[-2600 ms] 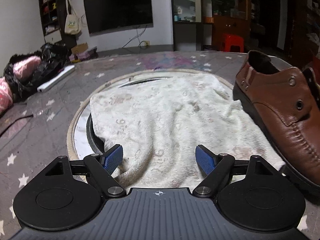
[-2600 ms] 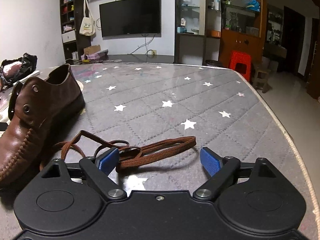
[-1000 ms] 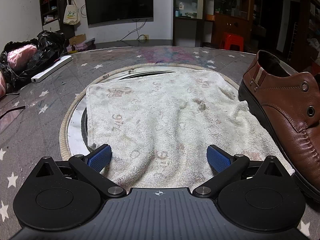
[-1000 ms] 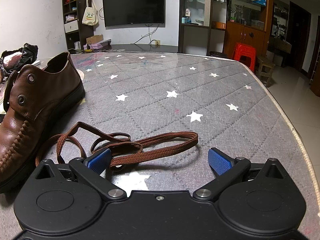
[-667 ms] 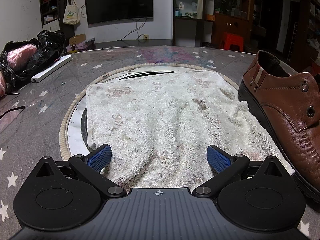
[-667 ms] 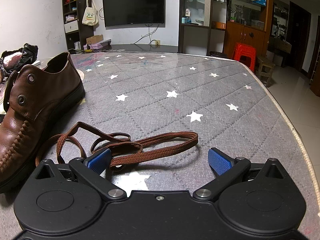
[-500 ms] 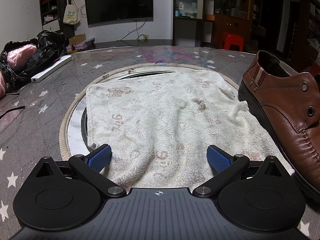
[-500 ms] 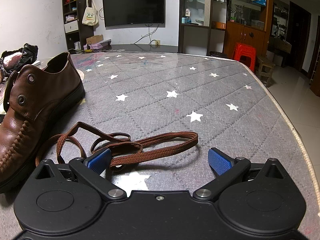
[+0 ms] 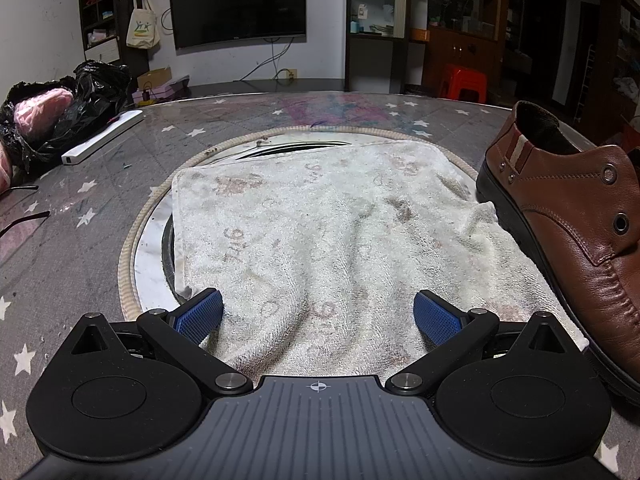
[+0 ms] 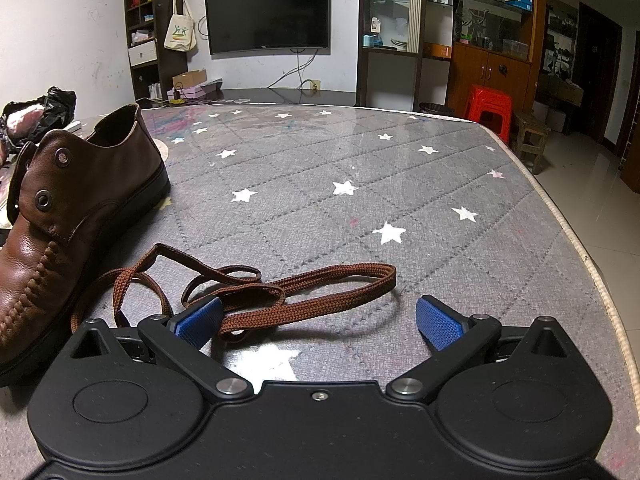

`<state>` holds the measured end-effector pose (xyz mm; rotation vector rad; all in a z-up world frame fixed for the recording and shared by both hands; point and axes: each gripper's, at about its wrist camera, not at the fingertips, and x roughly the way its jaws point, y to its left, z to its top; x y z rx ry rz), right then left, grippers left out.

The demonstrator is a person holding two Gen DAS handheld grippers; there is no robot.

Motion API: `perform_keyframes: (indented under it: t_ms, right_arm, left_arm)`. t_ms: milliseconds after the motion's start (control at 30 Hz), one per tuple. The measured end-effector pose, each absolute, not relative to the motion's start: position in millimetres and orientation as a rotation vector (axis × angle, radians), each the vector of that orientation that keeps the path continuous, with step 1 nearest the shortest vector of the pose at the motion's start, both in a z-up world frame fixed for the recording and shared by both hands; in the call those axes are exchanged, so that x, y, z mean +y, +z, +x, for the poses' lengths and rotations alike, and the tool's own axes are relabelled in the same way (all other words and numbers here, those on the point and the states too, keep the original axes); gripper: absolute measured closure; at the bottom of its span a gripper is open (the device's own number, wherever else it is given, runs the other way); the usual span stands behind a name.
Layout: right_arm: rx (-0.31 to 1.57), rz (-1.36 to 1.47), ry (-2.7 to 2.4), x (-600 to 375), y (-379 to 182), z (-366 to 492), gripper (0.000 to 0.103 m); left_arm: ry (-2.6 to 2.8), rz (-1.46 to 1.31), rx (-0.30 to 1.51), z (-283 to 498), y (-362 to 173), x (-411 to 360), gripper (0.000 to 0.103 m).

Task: Lace up shoes with both hands

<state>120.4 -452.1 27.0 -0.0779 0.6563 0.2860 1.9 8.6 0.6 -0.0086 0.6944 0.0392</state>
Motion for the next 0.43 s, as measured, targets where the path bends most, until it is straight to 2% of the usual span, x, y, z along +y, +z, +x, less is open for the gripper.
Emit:
perform_keyframes:
  t_ms: [433]
  right_arm:
    - [0.656, -0.078, 0.286, -452.0, 26.8, 120.7, 0.0]
  left_arm:
    - [0.035, -0.015, 0.693, 1.9, 0.6, 9.0, 0.001]
